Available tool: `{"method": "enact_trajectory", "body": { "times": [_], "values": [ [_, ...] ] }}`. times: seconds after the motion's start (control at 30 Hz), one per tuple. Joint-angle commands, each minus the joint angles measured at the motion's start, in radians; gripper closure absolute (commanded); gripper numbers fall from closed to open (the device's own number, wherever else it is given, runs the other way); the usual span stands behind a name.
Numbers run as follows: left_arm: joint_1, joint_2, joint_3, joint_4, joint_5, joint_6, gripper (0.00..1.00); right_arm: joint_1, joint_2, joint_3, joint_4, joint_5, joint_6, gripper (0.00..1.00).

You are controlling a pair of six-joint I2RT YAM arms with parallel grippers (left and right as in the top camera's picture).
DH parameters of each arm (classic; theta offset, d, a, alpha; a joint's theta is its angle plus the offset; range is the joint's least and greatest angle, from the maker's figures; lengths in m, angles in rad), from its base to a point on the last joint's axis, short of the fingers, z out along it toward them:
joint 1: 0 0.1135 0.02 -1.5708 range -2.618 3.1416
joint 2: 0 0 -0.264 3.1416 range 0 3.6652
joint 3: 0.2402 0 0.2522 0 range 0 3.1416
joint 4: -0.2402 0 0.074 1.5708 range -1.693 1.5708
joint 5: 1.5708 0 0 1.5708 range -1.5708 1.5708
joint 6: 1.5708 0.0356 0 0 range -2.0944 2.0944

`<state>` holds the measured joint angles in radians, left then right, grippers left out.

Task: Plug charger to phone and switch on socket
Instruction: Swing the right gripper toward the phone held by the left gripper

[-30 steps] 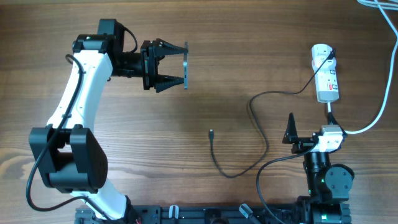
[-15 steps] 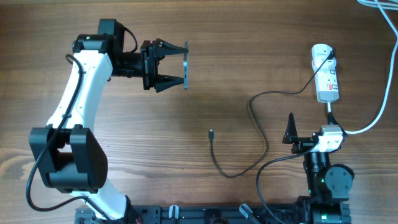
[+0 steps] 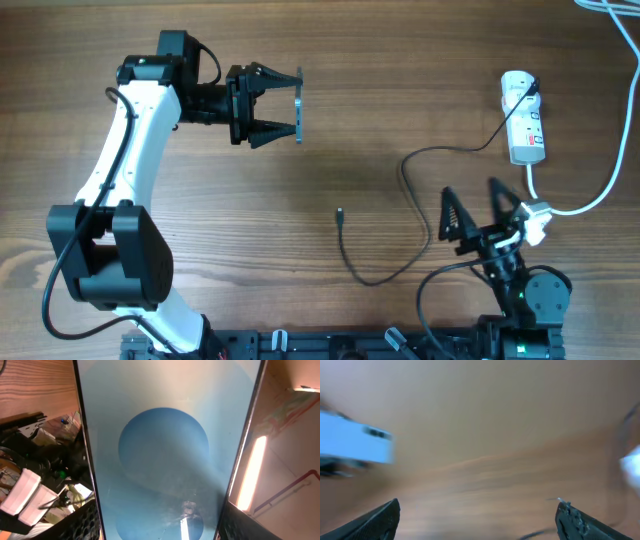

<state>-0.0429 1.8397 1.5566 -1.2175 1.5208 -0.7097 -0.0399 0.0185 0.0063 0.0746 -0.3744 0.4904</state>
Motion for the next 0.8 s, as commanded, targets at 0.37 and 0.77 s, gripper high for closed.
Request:
{"method": "enact_trajectory", "body": {
  "times": [0.37,0.77],
  "values": [
    [0.001,-0.035,0.002,-0.003,0.056,-0.002,0.33,0.003,0.043,0.098,-0.099,-0.347,0.267,0.0],
    [-0.001,-0.035,0.002,-0.003,0.056,-0.003,0.34,0.003,0.518,0.521,-0.421,-0.309,0.058,0.0]
  ]
}}
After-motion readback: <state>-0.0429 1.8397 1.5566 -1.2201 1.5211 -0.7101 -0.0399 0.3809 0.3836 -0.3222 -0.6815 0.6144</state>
